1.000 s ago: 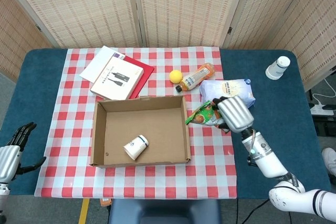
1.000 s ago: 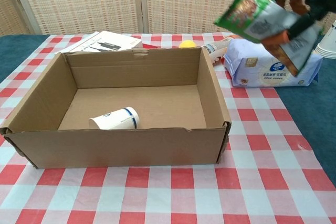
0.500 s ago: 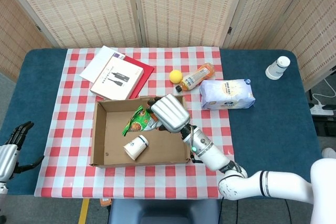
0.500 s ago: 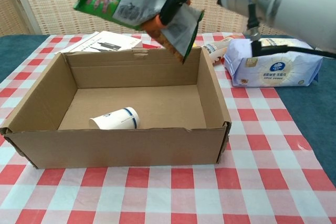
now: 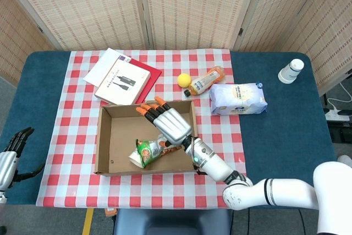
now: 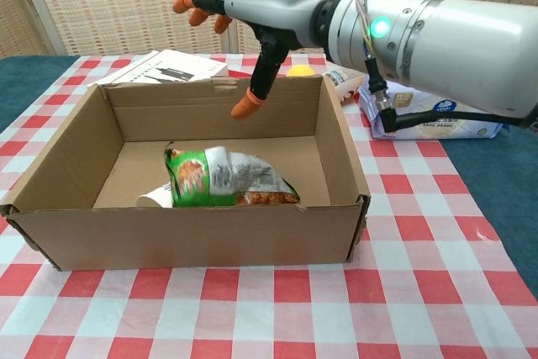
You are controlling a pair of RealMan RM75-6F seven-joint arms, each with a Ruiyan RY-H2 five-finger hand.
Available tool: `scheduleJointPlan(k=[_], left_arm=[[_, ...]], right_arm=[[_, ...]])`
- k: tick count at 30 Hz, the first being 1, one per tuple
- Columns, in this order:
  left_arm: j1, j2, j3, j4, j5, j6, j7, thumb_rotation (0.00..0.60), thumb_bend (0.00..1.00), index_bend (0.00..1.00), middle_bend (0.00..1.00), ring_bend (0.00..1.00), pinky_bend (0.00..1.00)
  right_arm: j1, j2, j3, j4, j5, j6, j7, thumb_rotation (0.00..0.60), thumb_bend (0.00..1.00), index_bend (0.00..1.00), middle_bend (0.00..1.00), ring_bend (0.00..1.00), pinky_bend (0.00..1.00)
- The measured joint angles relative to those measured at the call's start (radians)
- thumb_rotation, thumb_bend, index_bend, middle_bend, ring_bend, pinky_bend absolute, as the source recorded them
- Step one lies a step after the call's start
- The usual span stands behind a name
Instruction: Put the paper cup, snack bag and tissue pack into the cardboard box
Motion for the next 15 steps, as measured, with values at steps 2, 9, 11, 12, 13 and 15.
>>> scheduleJointPlan(k=[2, 9, 11, 12, 13, 15], left_arm=[[-0.001, -0.001, 0.001, 0.001, 0.000, -0.003, 0.001, 0.600, 0.23, 0.06, 0.01, 0.00, 0.23], [-0.003, -0.003, 0.002, 0.001, 0.002, -0.006, 0.004, 0.600, 0.23, 0.06, 0.01, 0.00, 0.23], [-0.003, -0.004, 0.003, -0.001, 0.003, -0.006, 0.007, 0.600, 0.23, 0.06, 0.01, 0.00, 0.23], [-0.004, -0.004, 0.003, -0.002, 0.005, -0.006, 0.009, 0.600, 0.23, 0.05, 0.01, 0.00, 0.23], [-0.004, -0.004, 0.004, -0.003, 0.006, -0.005, 0.011, 0.600, 0.23, 0.06, 0.01, 0.00, 0.23], [-0.004, -0.005, 0.005, -0.006, 0.008, -0.004, 0.016, 0.600, 0.23, 0.06, 0.01, 0.00, 0.23]], right_arm=[[-0.002, 0.014, -0.005, -0.014, -0.009, 0.027, -0.010, 0.600, 0.00, 0.00, 0.00, 0.00, 0.00], [-0.024, 0.136, -0.025, -0.068, 0.025, 0.084, -0.134, 0.600, 0.00, 0.00, 0.00, 0.00, 0.00], [-0.033, 0.194, -0.031, -0.088, 0.077, 0.097, -0.178, 0.600, 0.00, 0.00, 0.00, 0.00, 0.00], [-0.038, 0.218, -0.034, -0.095, 0.104, 0.102, -0.190, 0.600, 0.00, 0.00, 0.00, 0.00, 0.00], [-0.044, 0.242, -0.038, -0.101, 0.133, 0.106, -0.199, 0.600, 0.00, 0.00, 0.00, 0.00, 0.00], [-0.066, 0.297, -0.051, -0.107, 0.194, 0.111, -0.205, 0.600, 0.00, 0.00, 0.00, 0.00, 0.00]])
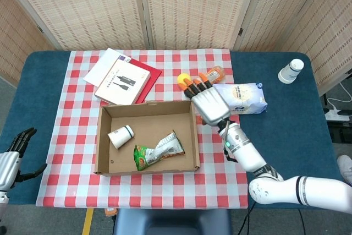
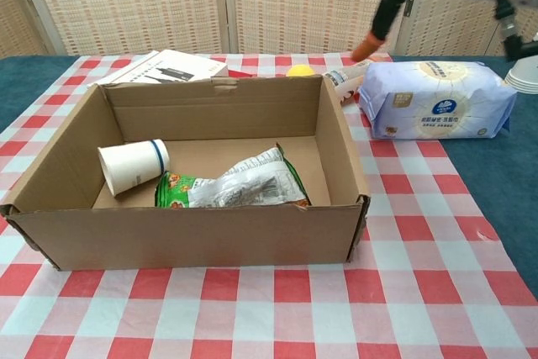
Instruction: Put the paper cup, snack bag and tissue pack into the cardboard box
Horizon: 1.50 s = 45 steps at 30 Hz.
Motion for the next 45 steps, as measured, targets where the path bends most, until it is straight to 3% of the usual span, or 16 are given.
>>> scheduleJointPlan(k=[3, 10, 20, 35, 45], left_arm=[[0.001, 0.000, 0.001, -0.003, 0.000, 0.001, 0.004, 0.600, 0.23, 0.06, 0.01, 0.00, 0.23], [-0.001, -0.003, 0.001, -0.002, -0.001, -0.004, 0.011, 0.600, 0.23, 0.06, 0.01, 0.00, 0.23], [-0.002, -0.006, 0.000, 0.004, -0.009, -0.008, 0.015, 0.600, 0.23, 0.06, 0.01, 0.00, 0.23], [-0.005, -0.006, -0.001, 0.016, -0.013, -0.017, -0.002, 0.600, 0.23, 0.06, 0.01, 0.00, 0.23], [-0.008, -0.008, -0.001, 0.019, -0.013, -0.022, -0.007, 0.600, 0.23, 0.06, 0.01, 0.00, 0.23]], right_arm=[[-0.030, 0.041, -0.021, 0.017, 0.025, -0.002, 0.027, 0.600, 0.00, 0.00, 0.00, 0.00, 0.00], [-0.087, 0.056, -0.059, 0.147, -0.041, -0.034, 0.175, 0.600, 0.00, 0.00, 0.00, 0.00, 0.00], [-0.091, 0.003, -0.065, 0.369, -0.086, -0.140, 0.328, 0.600, 0.00, 0.00, 0.00, 0.00, 0.00], [-0.038, -0.151, -0.062, 0.680, -0.051, -0.286, 0.393, 0.600, 0.00, 0.00, 0.00, 0.00, 0.00], [-0.036, -0.168, -0.085, 0.743, -0.013, -0.350, 0.383, 0.600, 0.00, 0.00, 0.00, 0.00, 0.00]])
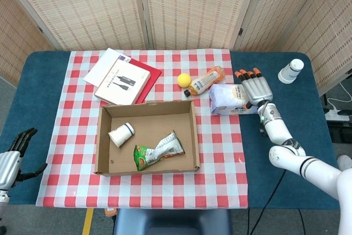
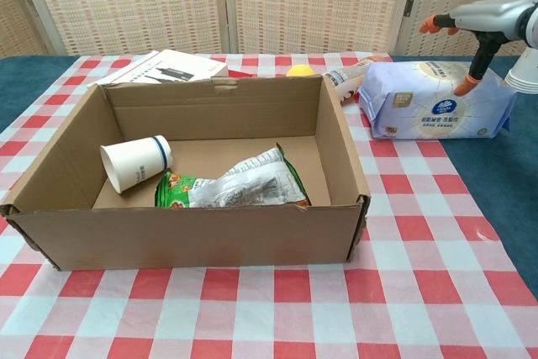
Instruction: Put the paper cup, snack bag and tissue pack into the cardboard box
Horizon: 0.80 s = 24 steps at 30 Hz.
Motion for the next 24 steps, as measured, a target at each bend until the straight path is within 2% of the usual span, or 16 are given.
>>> scheduleJointPlan(k=[11, 18, 20, 22, 24], left_arm=[[-0.002, -0.003, -0.002, 0.005, -0.007, -0.006, -0.001, 0.600, 0.23, 0.06, 0.01, 0.00, 0.23], [-0.002, -0.004, -0.004, 0.009, -0.011, -0.006, -0.004, 0.600, 0.23, 0.06, 0.01, 0.00, 0.23], [-0.002, -0.005, -0.004, 0.010, -0.010, -0.007, -0.005, 0.600, 0.23, 0.06, 0.01, 0.00, 0.23], [-0.002, -0.005, -0.003, 0.010, -0.011, -0.008, -0.005, 0.600, 0.23, 0.06, 0.01, 0.00, 0.23], [-0.002, -0.005, -0.004, 0.010, -0.010, -0.007, -0.006, 0.600, 0.23, 0.06, 0.01, 0.00, 0.23]], right_arm=[[0.010, -0.054, -0.019, 0.099, 0.029, -0.070, -0.005, 0.600, 0.00, 0.00, 0.00, 0.00, 0.00], [0.019, -0.115, -0.024, 0.188, -0.004, -0.113, 0.037, 0.600, 0.00, 0.00, 0.00, 0.00, 0.00], [0.020, -0.130, -0.023, 0.207, -0.028, -0.114, 0.058, 0.600, 0.00, 0.00, 0.00, 0.00, 0.05], [0.018, -0.144, -0.021, 0.224, -0.052, -0.107, 0.078, 0.600, 0.00, 0.03, 0.03, 0.01, 0.15], [0.016, -0.161, -0.019, 0.245, -0.081, -0.094, 0.100, 0.600, 0.00, 0.12, 0.09, 0.07, 0.25]])
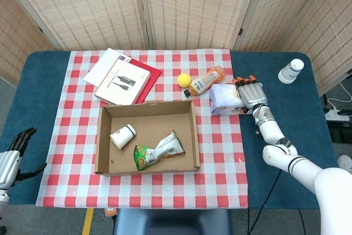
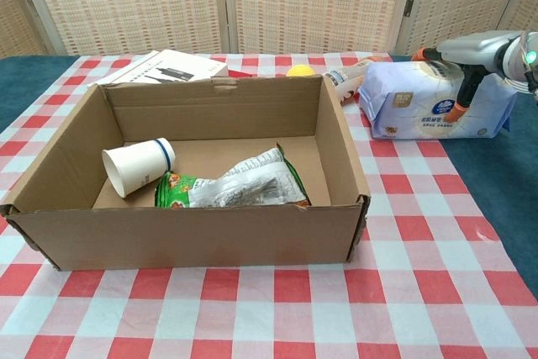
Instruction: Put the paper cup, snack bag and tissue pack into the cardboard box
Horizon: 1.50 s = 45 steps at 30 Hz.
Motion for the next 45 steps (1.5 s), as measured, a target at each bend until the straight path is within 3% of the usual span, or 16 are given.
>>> scheduleJointPlan(k=[2, 8, 12, 14, 18, 25, 31, 37, 45], left_arm=[[0.000, 0.000, 0.000, 0.000, 0.001, 0.001, -0.001, 0.600, 0.23, 0.06, 0.01, 0.00, 0.23], [0.001, 0.000, 0.001, -0.001, 0.002, 0.001, -0.001, 0.600, 0.23, 0.05, 0.01, 0.00, 0.23], [0.001, 0.000, 0.000, 0.000, 0.001, 0.002, -0.002, 0.600, 0.23, 0.06, 0.01, 0.00, 0.23], [0.001, 0.000, 0.000, 0.001, 0.001, 0.002, -0.003, 0.600, 0.23, 0.06, 0.01, 0.00, 0.23], [0.001, 0.001, 0.000, 0.000, 0.002, 0.003, -0.005, 0.600, 0.23, 0.06, 0.01, 0.00, 0.23], [0.001, 0.001, 0.001, -0.001, 0.003, 0.002, -0.003, 0.600, 0.23, 0.06, 0.02, 0.00, 0.23], [0.001, 0.002, 0.000, -0.002, 0.002, 0.002, -0.003, 0.600, 0.23, 0.06, 0.02, 0.00, 0.23], [0.002, 0.004, 0.000, -0.003, 0.002, 0.004, -0.004, 0.600, 0.23, 0.06, 0.01, 0.00, 0.23], [0.000, 0.006, 0.002, -0.005, 0.002, -0.002, -0.005, 0.600, 0.23, 0.06, 0.01, 0.00, 0.23]], right_arm=[[-0.003, -0.018, 0.000, 0.023, -0.026, 0.012, 0.018, 0.600, 0.00, 0.25, 0.17, 0.16, 0.34], [-0.011, -0.063, 0.000, 0.088, -0.068, 0.012, 0.053, 0.600, 0.00, 0.49, 0.26, 0.29, 0.41], [-0.017, -0.078, 0.003, 0.102, -0.099, 0.034, 0.077, 0.600, 0.01, 0.65, 0.38, 0.41, 0.55], [-0.022, -0.081, 0.004, 0.104, -0.121, 0.054, 0.092, 0.600, 0.03, 0.75, 0.45, 0.48, 0.64], [-0.033, -0.078, 0.007, 0.100, -0.162, 0.099, 0.124, 0.600, 0.10, 0.86, 0.53, 0.55, 0.72], [-0.051, -0.033, 0.024, 0.044, -0.199, 0.159, 0.151, 0.600, 0.14, 0.92, 0.56, 0.57, 0.74], [-0.056, 0.039, 0.054, -0.074, -0.201, 0.207, 0.119, 0.600, 0.14, 0.92, 0.56, 0.57, 0.74], [-0.050, 0.137, 0.107, -0.277, -0.190, 0.278, 0.038, 0.600, 0.14, 0.92, 0.56, 0.57, 0.74], [-0.015, 0.253, 0.200, -0.639, -0.122, 0.341, -0.085, 0.600, 0.14, 0.92, 0.56, 0.57, 0.74]])
